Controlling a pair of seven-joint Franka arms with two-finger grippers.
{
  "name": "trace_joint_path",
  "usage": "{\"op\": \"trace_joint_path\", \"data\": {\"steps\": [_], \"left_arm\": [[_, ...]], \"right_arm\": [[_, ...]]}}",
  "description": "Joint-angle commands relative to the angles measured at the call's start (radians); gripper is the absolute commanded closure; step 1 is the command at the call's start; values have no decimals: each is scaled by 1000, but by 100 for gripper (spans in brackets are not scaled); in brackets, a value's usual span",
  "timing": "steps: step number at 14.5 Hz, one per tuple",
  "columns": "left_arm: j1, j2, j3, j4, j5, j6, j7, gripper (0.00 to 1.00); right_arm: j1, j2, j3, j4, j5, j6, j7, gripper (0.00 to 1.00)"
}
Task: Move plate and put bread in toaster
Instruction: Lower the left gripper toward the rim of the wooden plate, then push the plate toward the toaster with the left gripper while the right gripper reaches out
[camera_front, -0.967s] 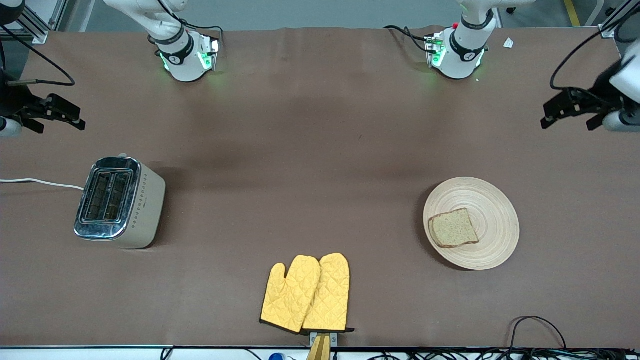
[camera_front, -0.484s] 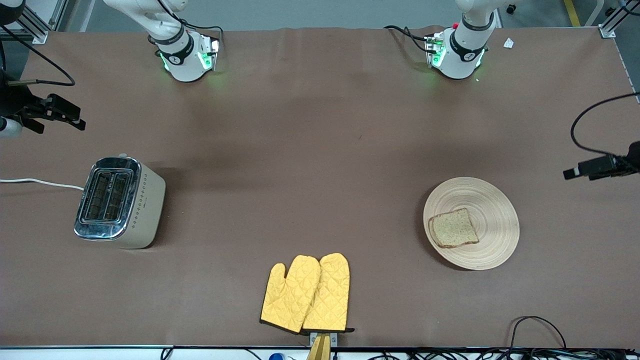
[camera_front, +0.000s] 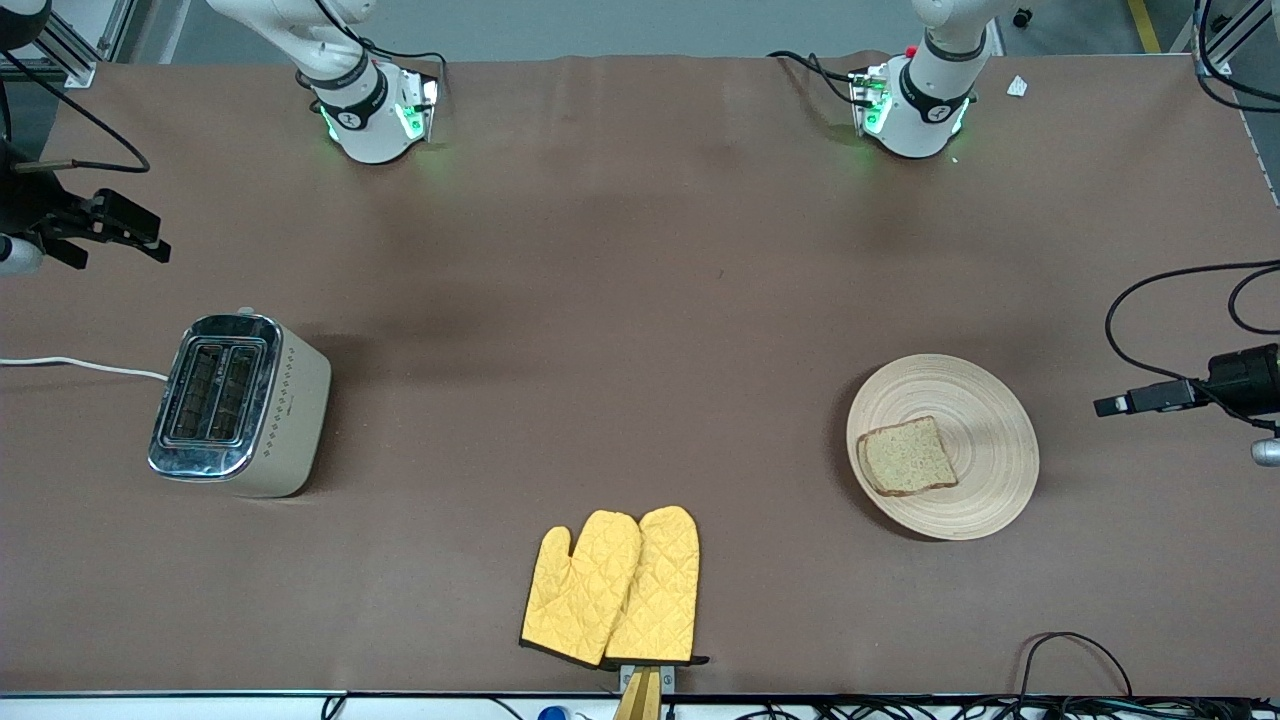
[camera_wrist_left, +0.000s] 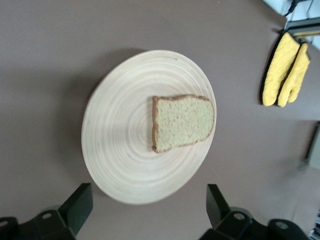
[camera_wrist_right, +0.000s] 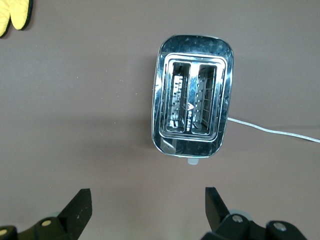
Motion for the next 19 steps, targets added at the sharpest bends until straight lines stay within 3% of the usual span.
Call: {"op": "trace_joint_path", "data": {"steps": [1, 3, 7, 16, 19], "left_arm": [[58, 106, -6, 33, -123, 4, 112, 0], [70, 159, -8, 36, -148, 5, 205, 0], [86, 240, -8, 61, -202, 5, 297, 14], [75, 324, -12, 62, -211, 13, 367, 32], [74, 337, -14, 62, -210, 25, 382, 50]], "right_arm": [[-8, -8, 5, -34, 9, 40, 11, 0], [-8, -8, 5, -70, 12, 86, 11, 0], [-8, -10, 5, -67, 14, 84, 11, 0], [-9, -11, 5, -68, 15, 77, 11, 0], [-8, -11, 5, -68, 15, 74, 11, 0]]}}
